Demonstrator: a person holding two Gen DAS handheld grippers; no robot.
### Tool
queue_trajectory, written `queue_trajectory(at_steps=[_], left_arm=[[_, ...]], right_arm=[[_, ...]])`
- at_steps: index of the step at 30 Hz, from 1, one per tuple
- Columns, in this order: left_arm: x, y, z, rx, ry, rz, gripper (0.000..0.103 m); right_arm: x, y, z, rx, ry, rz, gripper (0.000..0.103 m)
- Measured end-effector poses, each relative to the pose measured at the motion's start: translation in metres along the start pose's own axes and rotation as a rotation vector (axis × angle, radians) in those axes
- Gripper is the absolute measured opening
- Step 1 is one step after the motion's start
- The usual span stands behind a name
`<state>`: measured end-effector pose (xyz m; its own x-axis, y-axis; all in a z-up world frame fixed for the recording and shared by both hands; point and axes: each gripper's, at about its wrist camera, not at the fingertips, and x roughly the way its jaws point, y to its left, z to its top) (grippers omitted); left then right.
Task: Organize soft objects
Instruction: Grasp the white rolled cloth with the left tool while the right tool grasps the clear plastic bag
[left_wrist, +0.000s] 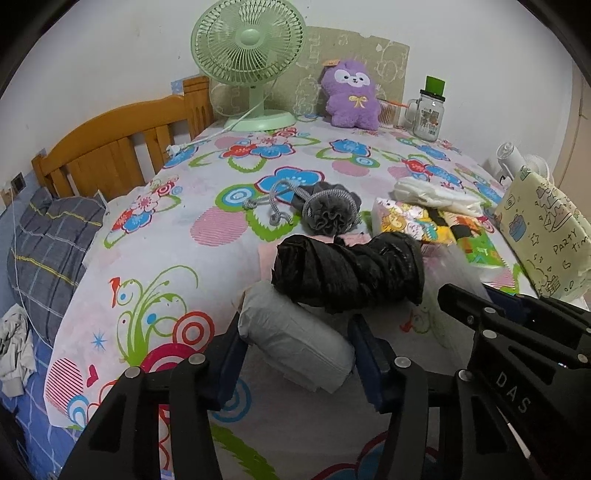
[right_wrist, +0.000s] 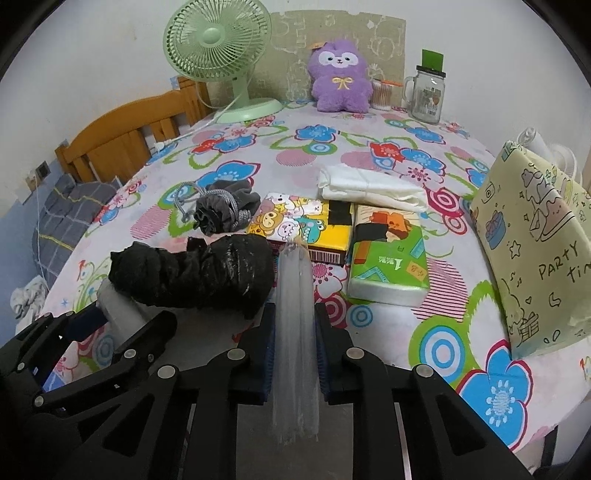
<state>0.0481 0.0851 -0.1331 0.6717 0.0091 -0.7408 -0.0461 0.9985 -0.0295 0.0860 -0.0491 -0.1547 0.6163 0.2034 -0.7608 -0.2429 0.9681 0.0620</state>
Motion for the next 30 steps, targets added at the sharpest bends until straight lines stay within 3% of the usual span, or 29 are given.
queue_trajectory(at_steps=[19, 30], left_arm=[[-0.030, -0.028, 0.018, 0.025, -0.076, -0.008, 0.056], [-0.035, -0.039, 0.023, 0.043, -0.087, 0.001, 0.056]], right_arm=[[-0.037, -0.023, 0.009, 0.040, -0.083, 0.012, 0.021], [-0.039, -0.032, 0.012, 0.056, -0.076, 0.043, 0.017]])
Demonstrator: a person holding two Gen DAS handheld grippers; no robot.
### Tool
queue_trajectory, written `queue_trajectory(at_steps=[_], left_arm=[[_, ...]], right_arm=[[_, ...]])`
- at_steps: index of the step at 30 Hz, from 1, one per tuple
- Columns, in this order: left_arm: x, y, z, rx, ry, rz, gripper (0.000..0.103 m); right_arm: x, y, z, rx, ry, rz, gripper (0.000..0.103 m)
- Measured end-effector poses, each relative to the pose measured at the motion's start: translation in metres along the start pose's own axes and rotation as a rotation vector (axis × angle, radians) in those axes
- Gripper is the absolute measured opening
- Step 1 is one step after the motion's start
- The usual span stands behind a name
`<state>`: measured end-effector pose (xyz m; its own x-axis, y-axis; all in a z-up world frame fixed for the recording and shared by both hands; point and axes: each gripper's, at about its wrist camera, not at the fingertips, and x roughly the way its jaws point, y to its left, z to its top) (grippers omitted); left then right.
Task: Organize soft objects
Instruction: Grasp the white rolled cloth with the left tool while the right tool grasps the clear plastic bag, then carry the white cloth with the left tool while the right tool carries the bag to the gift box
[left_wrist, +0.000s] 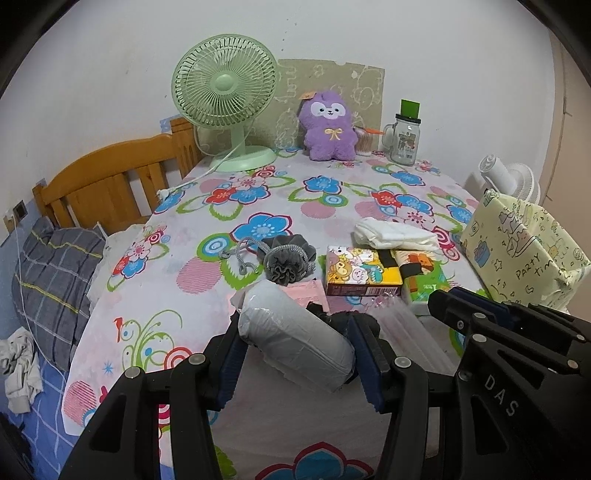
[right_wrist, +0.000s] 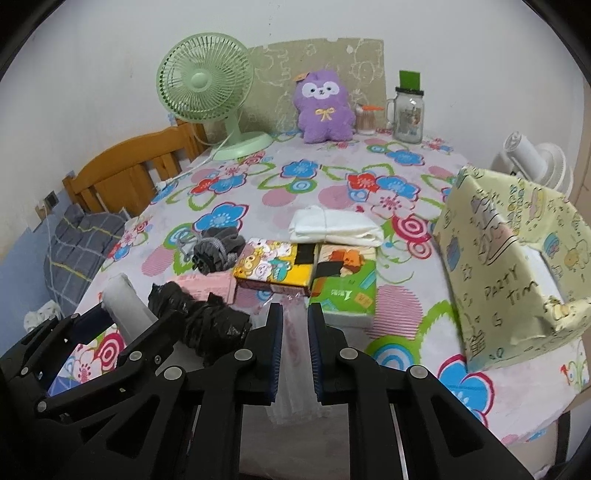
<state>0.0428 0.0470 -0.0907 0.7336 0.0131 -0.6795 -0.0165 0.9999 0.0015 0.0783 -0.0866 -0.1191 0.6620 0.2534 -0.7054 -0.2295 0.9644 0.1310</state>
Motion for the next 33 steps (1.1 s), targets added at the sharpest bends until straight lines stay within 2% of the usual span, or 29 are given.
queue_trajectory(at_steps=[4, 6, 11, 22, 23, 25, 27, 29, 33], left_arm=[[0.004, 0.004, -0.005, -0.005, 0.015, 0.010, 0.056], [0.009, 0.007, -0.008, -0.009, 0.029, 0.020, 0.056], [0.019, 0.016, -0.014, -0.022, 0.054, 0.027, 0.056], [0.035, 0.024, -0.024, -0.023, 0.098, 0.020, 0.056], [0.036, 0.025, -0.024, -0.025, 0.101, 0.019, 0.056], [0.038, 0.025, -0.024, -0.029, 0.107, 0.011, 0.056], [0.038, 0.023, -0.024, -0.022, 0.107, 0.004, 0.056], [0.036, 0.021, -0.023, -0.014, 0.101, 0.009, 0.056], [0.031, 0.020, -0.019, -0.014, 0.084, 0.004, 0.056]], right_arm=[[0.008, 0.003, -0.003, -0.004, 0.024, 0.002, 0.022], [0.013, 0.005, -0.006, -0.023, 0.044, -0.016, 0.032], [0.027, -0.001, -0.010, 0.018, 0.094, -0.002, 0.047], [0.049, 0.006, -0.016, -0.017, 0.143, -0.025, 0.048], [0.051, 0.006, -0.016, -0.016, 0.147, -0.020, 0.046], [0.050, 0.009, -0.016, -0.026, 0.145, -0.003, 0.035], [0.049, 0.017, -0.016, -0.063, 0.142, 0.012, 0.013], [0.045, 0.024, -0.017, -0.104, 0.125, -0.009, 0.013], [0.037, 0.019, -0.012, -0.078, 0.099, 0.003, 0.013]])
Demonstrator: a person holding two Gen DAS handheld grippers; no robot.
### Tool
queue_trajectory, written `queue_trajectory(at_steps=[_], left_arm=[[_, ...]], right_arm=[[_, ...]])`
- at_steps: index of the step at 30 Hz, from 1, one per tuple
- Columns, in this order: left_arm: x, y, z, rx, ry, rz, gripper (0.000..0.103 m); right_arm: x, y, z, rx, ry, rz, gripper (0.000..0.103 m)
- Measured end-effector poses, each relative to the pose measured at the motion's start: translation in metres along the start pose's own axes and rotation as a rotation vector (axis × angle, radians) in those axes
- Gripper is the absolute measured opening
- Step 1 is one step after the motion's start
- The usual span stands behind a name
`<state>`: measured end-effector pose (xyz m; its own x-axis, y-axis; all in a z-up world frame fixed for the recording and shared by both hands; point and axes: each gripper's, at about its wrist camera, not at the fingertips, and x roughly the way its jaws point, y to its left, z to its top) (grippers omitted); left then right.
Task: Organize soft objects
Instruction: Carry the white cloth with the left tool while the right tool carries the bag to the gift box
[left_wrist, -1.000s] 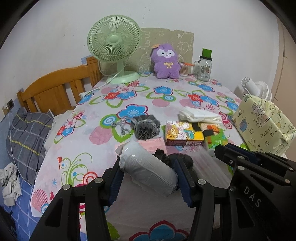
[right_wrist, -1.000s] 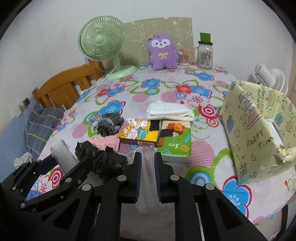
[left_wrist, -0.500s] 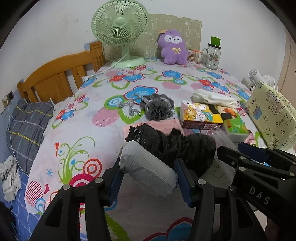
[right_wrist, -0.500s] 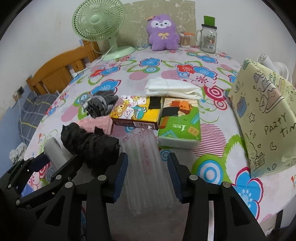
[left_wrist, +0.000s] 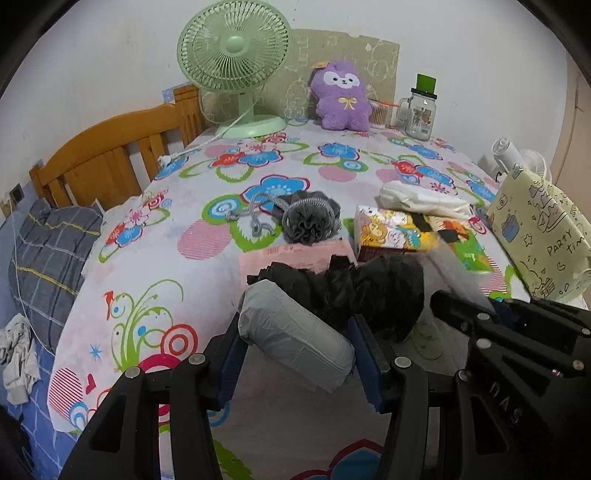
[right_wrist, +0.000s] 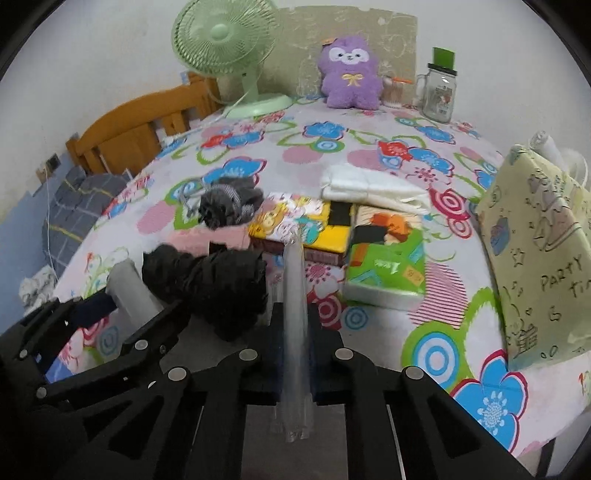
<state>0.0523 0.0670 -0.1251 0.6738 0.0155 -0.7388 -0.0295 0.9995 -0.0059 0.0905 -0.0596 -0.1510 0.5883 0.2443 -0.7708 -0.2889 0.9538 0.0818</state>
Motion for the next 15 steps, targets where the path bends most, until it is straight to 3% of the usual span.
queue_trajectory(at_steps=[15], left_arm=[[-0.030, -0.030, 0.028, 0.043, -0.080, -0.022, 0.056]], right_arm=[[-0.043, -0.026, 0.019, 0.032, -0.086, -0.036, 0.013]])
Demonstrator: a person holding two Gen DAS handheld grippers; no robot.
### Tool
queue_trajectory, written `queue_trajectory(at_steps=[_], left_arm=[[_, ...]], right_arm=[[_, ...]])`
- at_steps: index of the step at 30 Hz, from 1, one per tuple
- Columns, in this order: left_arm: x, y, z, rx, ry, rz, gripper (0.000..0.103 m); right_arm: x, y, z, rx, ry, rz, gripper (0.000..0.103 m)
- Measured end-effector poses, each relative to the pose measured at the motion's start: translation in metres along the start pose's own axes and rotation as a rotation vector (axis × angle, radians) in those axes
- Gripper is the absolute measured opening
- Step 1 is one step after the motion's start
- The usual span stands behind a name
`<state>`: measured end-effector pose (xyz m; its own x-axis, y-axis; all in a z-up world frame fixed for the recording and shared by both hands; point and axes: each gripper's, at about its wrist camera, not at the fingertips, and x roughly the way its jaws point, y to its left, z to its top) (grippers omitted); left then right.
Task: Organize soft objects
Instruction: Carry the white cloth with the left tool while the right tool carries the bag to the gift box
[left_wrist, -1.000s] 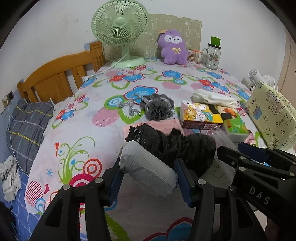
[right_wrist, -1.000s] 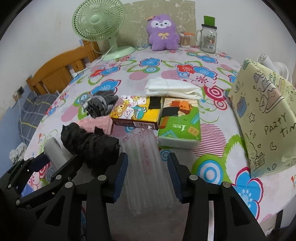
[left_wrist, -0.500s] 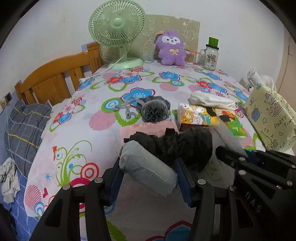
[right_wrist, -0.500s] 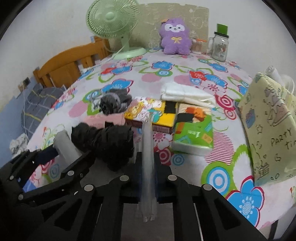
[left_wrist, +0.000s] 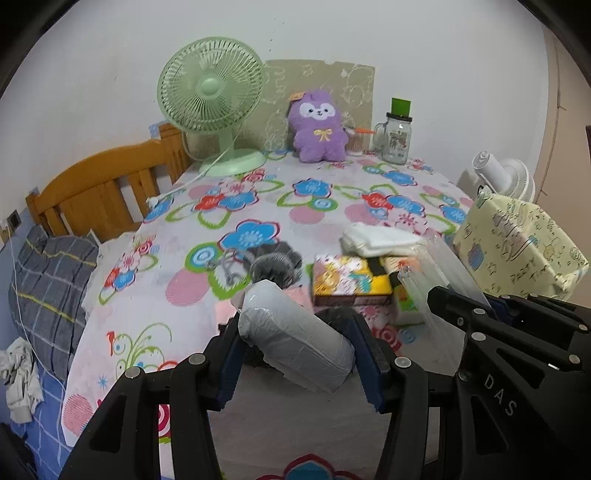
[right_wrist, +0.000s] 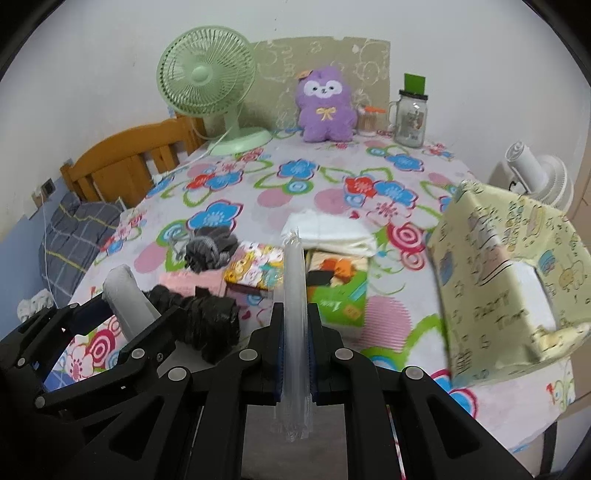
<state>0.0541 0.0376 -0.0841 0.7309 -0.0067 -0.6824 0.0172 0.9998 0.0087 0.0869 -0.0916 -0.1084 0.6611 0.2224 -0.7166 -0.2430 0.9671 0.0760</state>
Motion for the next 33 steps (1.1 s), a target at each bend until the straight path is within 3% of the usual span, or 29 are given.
queue_trajectory(at_steps=[33], left_arm=[[-0.033, -0.068, 0.057, 0.081, -0.113, -0.031, 0.056]], right_arm=[[-0.059, -0.064, 0.040, 0.063, -0.106, -0.052, 0.013]])
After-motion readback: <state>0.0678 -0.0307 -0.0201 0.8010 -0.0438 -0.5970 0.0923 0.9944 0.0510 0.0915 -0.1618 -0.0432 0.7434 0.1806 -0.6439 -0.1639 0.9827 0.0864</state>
